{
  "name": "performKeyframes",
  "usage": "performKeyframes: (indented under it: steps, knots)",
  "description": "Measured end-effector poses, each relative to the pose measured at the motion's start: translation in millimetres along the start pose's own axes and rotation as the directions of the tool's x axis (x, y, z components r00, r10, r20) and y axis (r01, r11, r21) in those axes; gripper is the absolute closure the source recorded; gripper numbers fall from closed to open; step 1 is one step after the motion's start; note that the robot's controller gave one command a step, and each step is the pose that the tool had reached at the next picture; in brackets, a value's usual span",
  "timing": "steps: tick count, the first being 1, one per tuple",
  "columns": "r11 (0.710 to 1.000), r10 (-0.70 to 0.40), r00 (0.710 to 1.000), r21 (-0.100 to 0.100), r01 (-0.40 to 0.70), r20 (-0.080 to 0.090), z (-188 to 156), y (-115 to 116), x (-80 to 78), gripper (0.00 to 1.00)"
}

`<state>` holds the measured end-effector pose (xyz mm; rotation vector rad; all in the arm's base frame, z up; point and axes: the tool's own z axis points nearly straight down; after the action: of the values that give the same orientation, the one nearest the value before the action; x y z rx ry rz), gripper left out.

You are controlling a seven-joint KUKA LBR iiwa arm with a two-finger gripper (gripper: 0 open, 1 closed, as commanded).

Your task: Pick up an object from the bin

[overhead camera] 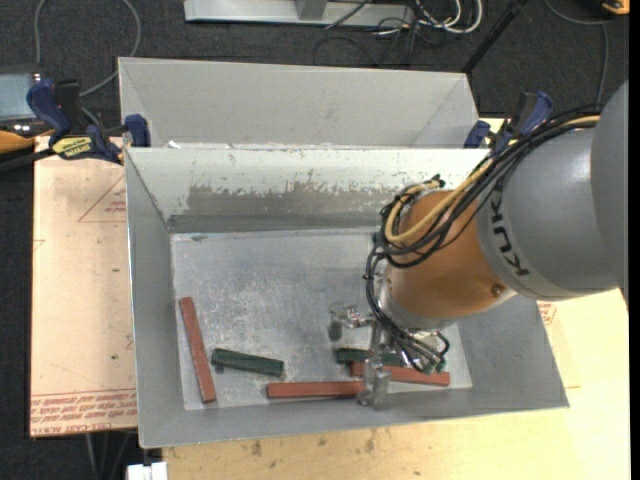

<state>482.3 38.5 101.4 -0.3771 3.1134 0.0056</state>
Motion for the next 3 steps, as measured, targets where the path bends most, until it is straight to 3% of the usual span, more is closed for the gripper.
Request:
performKeyframes:
  steps: [1, 2, 3]
  knots:
    - [0.997, 0.072, 0.997, -0.002, -0.072, -0.002, -10, 87, -19.7, 0.0]
    - [0.971, 0.238, 0.971, 0.0, -0.238, -0.004, 33, 151, -66.3, 0.0]
    - [0.972, 0.236, 0.972, 0.003, -0.236, -0.003, 32, 152, -67.2, 0.0]
